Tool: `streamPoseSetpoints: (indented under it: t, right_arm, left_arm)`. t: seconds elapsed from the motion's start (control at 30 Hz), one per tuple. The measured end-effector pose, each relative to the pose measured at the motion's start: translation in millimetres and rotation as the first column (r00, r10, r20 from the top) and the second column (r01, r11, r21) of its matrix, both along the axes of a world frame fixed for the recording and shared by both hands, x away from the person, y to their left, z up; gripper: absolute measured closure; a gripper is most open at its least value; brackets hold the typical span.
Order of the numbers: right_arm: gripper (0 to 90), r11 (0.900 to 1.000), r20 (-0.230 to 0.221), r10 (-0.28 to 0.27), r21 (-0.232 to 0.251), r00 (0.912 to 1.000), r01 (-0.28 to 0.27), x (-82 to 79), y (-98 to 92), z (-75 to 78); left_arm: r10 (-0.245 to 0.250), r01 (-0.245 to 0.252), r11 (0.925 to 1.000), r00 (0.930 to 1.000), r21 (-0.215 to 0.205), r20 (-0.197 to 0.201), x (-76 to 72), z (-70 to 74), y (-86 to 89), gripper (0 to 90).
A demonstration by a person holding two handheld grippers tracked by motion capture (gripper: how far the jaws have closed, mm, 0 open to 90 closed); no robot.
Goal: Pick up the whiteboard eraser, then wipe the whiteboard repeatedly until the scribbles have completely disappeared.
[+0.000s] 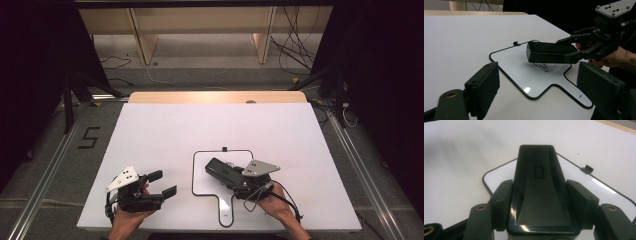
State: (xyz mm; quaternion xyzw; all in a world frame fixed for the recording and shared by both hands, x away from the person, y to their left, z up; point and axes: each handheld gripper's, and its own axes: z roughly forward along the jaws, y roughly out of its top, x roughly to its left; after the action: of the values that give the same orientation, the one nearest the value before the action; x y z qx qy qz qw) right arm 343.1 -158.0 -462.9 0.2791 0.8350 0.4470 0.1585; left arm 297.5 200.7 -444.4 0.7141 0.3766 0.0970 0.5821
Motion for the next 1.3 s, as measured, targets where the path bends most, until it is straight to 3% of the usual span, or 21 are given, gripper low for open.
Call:
streamPoseSetpoints:
  t: [0.3,1.0,1.3]
  right_arm:
    - [41.4,1.000,-0.005,0.000,-0.017,1.0000,0.000,1.9,4.0,-4.8]
    - [41.4,0.994,-0.023,0.000,-0.106,0.9997,-0.002,1.0,10.6,-25.0]
    - [41.4,0.994,-0.029,-0.003,-0.105,0.9996,0.000,1.2,11.3,-26.4]
  left_arm:
    - [0.000,0.000,1.0000,1.0000,-0.001,0.000,-0.2,0.3,0.7,17.8]
    - [0.002,-0.002,1.0000,1.0000,-0.003,0.007,-0.6,1.6,0.7,17.8]
    - [0.000,0.000,1.0000,1.0000,-0.001,0.008,-0.9,1.7,0.3,17.8]
